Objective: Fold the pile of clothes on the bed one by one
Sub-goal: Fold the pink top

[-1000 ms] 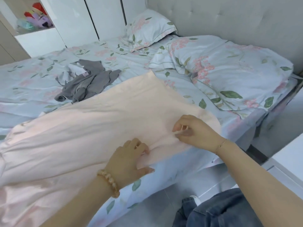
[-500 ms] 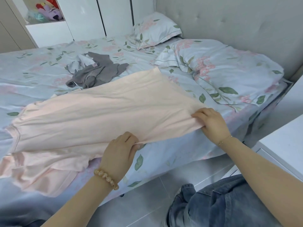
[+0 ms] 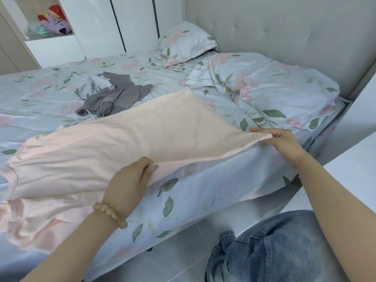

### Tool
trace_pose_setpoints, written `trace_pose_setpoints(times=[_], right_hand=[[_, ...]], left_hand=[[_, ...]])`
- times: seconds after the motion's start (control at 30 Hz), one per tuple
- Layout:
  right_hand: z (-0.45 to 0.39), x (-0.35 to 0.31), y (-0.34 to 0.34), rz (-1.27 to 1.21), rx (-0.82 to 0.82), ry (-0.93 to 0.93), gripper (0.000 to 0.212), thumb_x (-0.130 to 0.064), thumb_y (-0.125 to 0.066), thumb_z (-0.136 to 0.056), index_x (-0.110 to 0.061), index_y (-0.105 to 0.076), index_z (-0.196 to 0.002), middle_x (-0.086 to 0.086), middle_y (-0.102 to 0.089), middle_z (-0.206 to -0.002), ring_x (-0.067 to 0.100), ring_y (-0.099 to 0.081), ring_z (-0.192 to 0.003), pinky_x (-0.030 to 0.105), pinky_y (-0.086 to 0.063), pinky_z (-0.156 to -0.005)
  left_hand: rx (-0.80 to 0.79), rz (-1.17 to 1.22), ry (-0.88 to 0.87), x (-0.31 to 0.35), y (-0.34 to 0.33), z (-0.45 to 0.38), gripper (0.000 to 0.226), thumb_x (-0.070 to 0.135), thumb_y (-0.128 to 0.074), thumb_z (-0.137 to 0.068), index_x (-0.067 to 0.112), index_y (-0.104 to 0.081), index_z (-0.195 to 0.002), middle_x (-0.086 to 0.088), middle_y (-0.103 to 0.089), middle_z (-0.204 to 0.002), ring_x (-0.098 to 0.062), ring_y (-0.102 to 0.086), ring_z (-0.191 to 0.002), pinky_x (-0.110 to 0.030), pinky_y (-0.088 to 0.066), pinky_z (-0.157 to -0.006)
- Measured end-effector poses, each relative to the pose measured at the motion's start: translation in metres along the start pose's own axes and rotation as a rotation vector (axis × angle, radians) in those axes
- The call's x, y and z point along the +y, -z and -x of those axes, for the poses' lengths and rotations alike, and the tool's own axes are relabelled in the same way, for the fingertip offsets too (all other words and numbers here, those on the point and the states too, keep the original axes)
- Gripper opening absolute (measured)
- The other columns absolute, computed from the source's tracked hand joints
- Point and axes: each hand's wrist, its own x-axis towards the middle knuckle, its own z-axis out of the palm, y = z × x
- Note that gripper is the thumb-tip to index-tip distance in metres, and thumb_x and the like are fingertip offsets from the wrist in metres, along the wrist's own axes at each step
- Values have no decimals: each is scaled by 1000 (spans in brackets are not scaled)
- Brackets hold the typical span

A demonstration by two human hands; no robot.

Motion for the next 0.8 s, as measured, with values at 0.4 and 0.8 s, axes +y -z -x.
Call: trace_pose_setpoints(times=[0.4, 0.8], right_hand=[[-109, -2, -85, 59, 229, 0, 22, -32, -67, -90, -18, -58, -76, 1, -52, -64, 12, -45, -59, 22, -35, -53], [-154, 16, -100, 1012, 112, 74, 31, -45, -51, -95, -15, -58, -99, 7, -62, -92, 27, -56, -86, 35, -43, -70]], left_hand=[[-112, 7, 299, -80, 9, -91, 25, 37, -45, -99, 22, -53, -80, 0, -60, -68, -19, -54, -73, -36, -39, -68], [-165, -317, 216, -101, -32, -78, 31, 53, -50, -89, 26, -52, -105, 5, -57, -95, -27, -60, -82, -40, -50, -70]])
